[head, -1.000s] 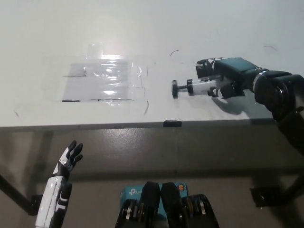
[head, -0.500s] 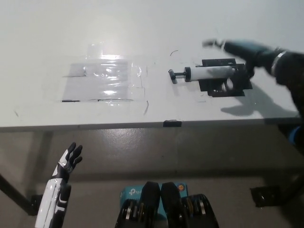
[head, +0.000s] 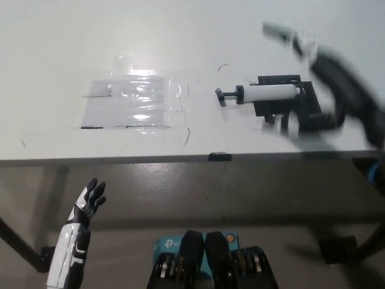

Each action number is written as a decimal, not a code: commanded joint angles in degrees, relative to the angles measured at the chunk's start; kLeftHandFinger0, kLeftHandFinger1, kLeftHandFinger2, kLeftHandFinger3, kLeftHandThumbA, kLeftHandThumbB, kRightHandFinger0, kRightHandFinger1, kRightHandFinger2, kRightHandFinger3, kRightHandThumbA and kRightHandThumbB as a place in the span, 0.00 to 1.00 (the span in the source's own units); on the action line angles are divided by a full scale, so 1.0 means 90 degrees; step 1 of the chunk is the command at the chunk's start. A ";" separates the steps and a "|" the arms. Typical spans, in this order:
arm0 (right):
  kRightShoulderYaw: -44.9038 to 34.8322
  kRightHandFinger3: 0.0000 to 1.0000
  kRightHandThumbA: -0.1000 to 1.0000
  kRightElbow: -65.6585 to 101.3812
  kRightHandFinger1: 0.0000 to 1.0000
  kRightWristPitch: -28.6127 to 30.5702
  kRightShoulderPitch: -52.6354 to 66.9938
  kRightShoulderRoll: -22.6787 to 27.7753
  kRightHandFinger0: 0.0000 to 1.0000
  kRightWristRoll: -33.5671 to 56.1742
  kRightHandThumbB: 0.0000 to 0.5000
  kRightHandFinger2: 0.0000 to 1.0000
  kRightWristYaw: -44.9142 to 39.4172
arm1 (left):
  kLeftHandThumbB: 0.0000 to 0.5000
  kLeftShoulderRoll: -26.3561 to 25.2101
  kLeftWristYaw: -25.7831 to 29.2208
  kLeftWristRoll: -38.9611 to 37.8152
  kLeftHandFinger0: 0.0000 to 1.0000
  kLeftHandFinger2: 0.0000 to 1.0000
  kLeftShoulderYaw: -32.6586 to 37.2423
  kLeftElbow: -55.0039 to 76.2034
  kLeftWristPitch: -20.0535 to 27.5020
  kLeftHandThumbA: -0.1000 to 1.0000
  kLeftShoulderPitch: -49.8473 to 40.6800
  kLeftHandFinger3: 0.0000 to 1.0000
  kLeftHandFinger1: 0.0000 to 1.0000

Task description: The robot uses right hand to pick up a small white air pumper and uses its left hand to compress it, and then puts it on the desk

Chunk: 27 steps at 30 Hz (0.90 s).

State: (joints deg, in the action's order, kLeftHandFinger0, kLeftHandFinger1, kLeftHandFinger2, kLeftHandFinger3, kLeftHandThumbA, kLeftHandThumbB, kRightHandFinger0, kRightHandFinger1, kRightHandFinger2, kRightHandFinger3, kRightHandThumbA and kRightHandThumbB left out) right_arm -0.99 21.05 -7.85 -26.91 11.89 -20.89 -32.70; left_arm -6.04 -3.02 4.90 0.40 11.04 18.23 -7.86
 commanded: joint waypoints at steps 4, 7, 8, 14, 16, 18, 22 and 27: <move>-0.0544 1.00 1.00 0.0326 1.00 0.1435 0.2144 -0.1302 1.00 0.1305 0.48 1.00 0.1599 | 0.31 0.0032 -0.0045 -0.0220 1.00 1.00 0.0025 -0.0055 -0.0123 1.00 0.0124 1.00 1.00; -0.0559 1.00 1.00 -0.0173 1.00 0.1966 0.2386 -0.1511 1.00 0.1375 0.45 1.00 0.1746 | 0.33 0.0055 -0.0038 -0.0193 1.00 1.00 0.0044 -0.0150 -0.0122 1.00 0.0178 1.00 1.00; -0.0554 1.00 1.00 -0.0312 1.00 0.2066 0.2423 -0.1549 1.00 0.1433 0.46 1.00 0.1749 | 0.35 0.0057 -0.0029 -0.0162 1.00 1.00 0.0043 -0.0181 -0.0125 1.00 0.0188 1.00 1.00; -0.0660 1.00 1.00 -0.1433 1.00 0.2426 0.2382 -0.1744 1.00 0.1815 0.48 1.00 0.1888 | 0.39 0.0027 -0.0019 -0.0164 1.00 1.00 -0.0014 -0.0448 -0.0135 1.00 0.0266 1.00 1.00; -0.0653 1.00 1.00 -0.1573 1.00 0.2465 0.2369 -0.1722 1.00 0.1671 0.45 1.00 0.1998 | 0.36 0.0009 -0.0017 -0.0147 1.00 1.00 -0.0024 -0.0531 -0.0082 1.00 0.0309 1.00 1.00; -0.0614 1.00 1.00 -0.1726 1.00 0.2575 0.2358 -0.1686 1.00 0.1542 0.41 1.00 0.2098 | 0.36 0.0006 -0.0014 -0.0163 1.00 1.00 -0.0040 -0.0609 -0.0037 1.00 0.0315 1.00 1.00; -0.0538 1.00 1.00 -0.1937 1.00 0.2647 0.2333 -0.1665 1.00 0.1490 0.46 1.00 0.2270 | 0.38 -0.0015 -0.0033 -0.0175 1.00 1.00 -0.0072 -0.0688 -0.0087 1.00 0.0370 1.00 1.00; -0.0414 1.00 1.00 -0.2168 1.00 0.2711 0.2361 -0.1560 1.00 0.1548 0.50 1.00 0.2307 | 0.34 -0.0090 -0.0057 -0.0188 1.00 1.00 -0.0102 -0.0978 0.0026 1.00 0.0410 1.00 1.00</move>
State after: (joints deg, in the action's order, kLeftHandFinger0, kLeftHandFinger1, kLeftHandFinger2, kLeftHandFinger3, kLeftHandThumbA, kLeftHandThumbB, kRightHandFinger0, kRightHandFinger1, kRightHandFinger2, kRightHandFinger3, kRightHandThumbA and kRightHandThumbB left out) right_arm -5.59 1.95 11.79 -4.60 -2.71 -8.90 -14.73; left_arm -5.81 -3.39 4.39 0.01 3.22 16.93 -4.77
